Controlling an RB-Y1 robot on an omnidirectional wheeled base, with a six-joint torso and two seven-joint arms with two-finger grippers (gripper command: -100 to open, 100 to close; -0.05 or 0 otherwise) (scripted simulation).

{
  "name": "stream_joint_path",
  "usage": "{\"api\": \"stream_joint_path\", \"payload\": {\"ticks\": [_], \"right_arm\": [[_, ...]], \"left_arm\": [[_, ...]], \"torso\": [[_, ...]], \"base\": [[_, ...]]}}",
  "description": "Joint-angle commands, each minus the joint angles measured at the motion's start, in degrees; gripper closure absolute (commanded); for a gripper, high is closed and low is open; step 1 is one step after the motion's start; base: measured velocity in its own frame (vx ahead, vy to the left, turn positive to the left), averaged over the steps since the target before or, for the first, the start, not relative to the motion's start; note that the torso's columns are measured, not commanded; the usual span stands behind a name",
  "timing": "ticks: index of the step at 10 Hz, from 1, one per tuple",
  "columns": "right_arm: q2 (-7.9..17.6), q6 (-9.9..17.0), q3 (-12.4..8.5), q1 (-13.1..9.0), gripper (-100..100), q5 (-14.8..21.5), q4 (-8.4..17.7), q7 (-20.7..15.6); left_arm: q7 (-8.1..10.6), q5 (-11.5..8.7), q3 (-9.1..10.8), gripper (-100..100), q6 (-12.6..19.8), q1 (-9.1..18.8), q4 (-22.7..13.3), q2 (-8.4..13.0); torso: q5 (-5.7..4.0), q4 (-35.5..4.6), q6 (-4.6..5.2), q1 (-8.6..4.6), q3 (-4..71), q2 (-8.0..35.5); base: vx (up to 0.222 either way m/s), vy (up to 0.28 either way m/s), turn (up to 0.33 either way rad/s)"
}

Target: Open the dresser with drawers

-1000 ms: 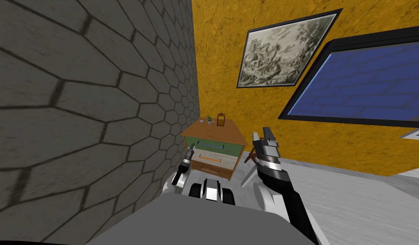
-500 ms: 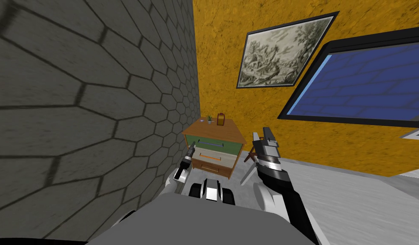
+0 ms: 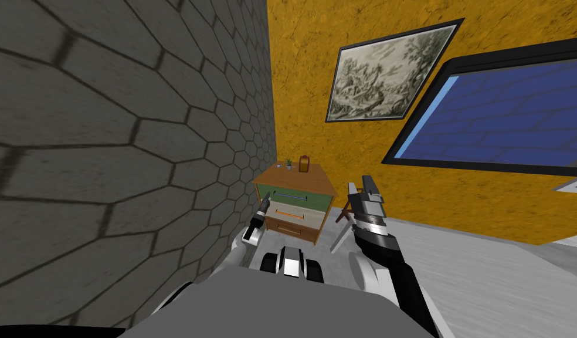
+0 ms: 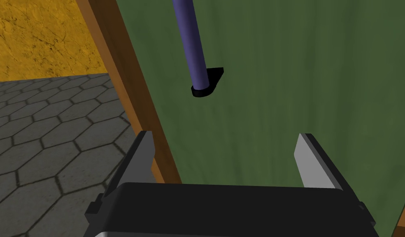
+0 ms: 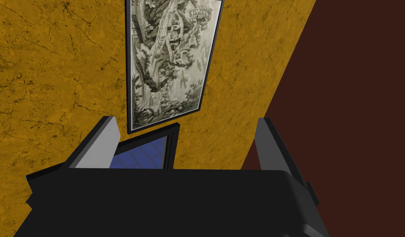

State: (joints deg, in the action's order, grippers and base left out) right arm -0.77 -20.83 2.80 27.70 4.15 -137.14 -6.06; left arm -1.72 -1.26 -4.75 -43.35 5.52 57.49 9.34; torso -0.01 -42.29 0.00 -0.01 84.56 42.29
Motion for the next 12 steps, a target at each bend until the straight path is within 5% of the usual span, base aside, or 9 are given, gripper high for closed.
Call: {"api": "stream_joint_path", "payload": {"ticks": [1,10,12], "right_arm": [[0.0,0.0,0.0,0.0,0,0.0,0.0,0.0],[0.0,0.0,0.0,0.0,0,0.0,0.0,0.0],[0.0,0.0,0.0,0.01,0,0.0,0.0,0.0]], "left_arm": [[0.24,-0.34,0.05,-100,3.01,1.56,0.36,-0.71],[0.64,-1.03,0.16,-100,9.28,4.83,1.41,-9.55],[0.6,-1.11,0.4,-100,11.2,5.81,2.42,-9.01]], "torso": [[0.01,0.01,0.0,0.03,0.01,-0.02],[0.01,0.01,0.0,0.03,0.02,-0.03],[0.01,0.01,-0.01,0.04,0.02,-0.04]], "base": [[-0.053,-0.009,0.018],[-0.036,-0.008,0.014],[0.016,-0.006,0.005]]}}
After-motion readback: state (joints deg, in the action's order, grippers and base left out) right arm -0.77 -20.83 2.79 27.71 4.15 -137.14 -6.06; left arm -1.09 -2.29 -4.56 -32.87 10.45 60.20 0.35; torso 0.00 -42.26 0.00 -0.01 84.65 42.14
